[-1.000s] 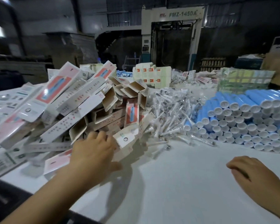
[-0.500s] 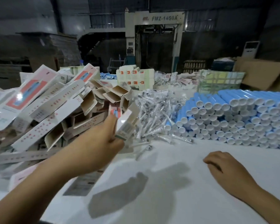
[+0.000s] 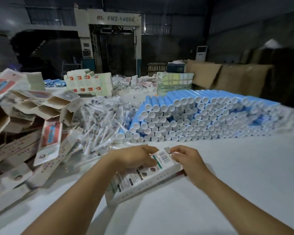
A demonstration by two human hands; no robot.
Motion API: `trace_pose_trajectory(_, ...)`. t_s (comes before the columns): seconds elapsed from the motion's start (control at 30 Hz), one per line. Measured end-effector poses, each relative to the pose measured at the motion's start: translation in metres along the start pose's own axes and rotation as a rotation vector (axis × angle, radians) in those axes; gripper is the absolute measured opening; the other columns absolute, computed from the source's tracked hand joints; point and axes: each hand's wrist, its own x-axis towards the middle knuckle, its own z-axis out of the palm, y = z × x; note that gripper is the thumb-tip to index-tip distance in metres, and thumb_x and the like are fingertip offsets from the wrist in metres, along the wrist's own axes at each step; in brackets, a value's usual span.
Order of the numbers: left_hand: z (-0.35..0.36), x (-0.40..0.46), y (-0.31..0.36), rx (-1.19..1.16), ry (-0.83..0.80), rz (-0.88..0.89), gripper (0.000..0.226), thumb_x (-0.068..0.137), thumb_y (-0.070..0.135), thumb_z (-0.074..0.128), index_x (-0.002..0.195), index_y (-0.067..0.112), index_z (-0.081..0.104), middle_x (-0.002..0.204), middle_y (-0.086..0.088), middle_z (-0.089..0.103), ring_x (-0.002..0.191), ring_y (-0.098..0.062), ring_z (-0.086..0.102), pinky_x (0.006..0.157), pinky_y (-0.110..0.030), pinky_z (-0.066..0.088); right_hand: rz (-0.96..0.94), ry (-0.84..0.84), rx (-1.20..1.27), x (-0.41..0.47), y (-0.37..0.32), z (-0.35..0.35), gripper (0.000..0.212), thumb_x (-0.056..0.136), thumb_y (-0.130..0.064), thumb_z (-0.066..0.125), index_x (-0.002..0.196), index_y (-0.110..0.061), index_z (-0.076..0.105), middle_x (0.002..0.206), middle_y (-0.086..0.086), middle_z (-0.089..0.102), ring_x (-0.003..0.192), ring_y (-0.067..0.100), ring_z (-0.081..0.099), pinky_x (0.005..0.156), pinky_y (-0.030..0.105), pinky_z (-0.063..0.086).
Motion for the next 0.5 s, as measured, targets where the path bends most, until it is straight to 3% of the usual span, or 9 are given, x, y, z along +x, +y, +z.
trace_pose_trajectory(0.07,0.001,0.003,-0.003,0.130,0.070,0.020,0.031,0.097,0.016,0.052,0.127,0.007,0.055,0.109,-0.013,0.064,0.082,-0.014,0.055,0.074,-0.028,0.048,0.029,0.022,0.021,0.002,0.001,0.001,0.033,0.084,0.003,0.056,0.067,-0.021,0.072,0.071,0.005,0.071,0.064,0.021,0.065,0.063,0.038,0.049)
trace_pose_trajectory(0.13,0.005,0.001,-0.007,0.447,0.192,0.018,0.052,0.089,0.049,0.059,0.132,0.022,0.047,0.119,0.004,0.060,0.098,-0.012,0.057,0.084,-0.031,0.046,0.043,0.078,0.046,0.005,0.001,0.000,0.031,0.082,0.003,0.057,0.067,-0.020,0.071,0.076,0.007,0.072,0.069,0.024,0.065,0.064,0.041,0.051)
trace_pose_trajectory(0.2,0.015,-0.004,-0.012,0.744,0.331,0.011,0.074,0.072,0.072,0.058,0.130,0.032,0.037,0.123,0.010,0.053,0.104,-0.015,0.054,0.078,-0.031,0.041,0.051,0.127,0.067,0.007,0.000,0.000,0.029,0.082,0.002,0.058,0.068,-0.020,0.072,0.081,0.008,0.073,0.078,0.031,0.065,0.070,0.046,0.053)
trace_pose_trajectory(0.27,0.027,-0.002,-0.019,0.919,0.421,0.003,0.084,0.070,0.075,0.057,0.135,0.030,0.028,0.124,0.008,0.049,0.109,-0.019,0.051,0.073,-0.032,0.035,0.060,0.143,0.064,0.007,0.000,0.001,0.029,0.083,0.001,0.059,0.068,-0.021,0.072,0.082,0.007,0.073,0.083,0.032,0.065,0.074,0.046,0.052)
trace_pose_trajectory(0.4,0.040,-0.002,-0.035,1.023,0.585,0.123,0.074,0.084,0.065,0.046,0.140,0.025,0.019,0.126,0.006,0.043,0.113,-0.021,0.043,0.081,-0.034,0.033,0.055,0.131,0.008,0.003,-0.003,-0.001,0.025,0.087,-0.002,0.057,0.073,-0.019,0.070,0.081,0.005,0.071,0.084,0.030,0.066,0.076,0.048,0.054)
trace_pose_trajectory(0.5,0.045,-0.006,-0.045,1.095,0.605,0.164,0.067,0.089,0.058,0.039,0.142,0.024,0.016,0.128,0.006,0.041,0.113,-0.022,0.040,0.088,-0.037,0.030,-0.144,0.254,-0.184,0.004,-0.031,-0.011,0.023,0.090,-0.010,0.058,0.077,-0.029,0.063,0.079,-0.001,0.066,0.076,0.019,0.060,0.067,0.031,0.049)
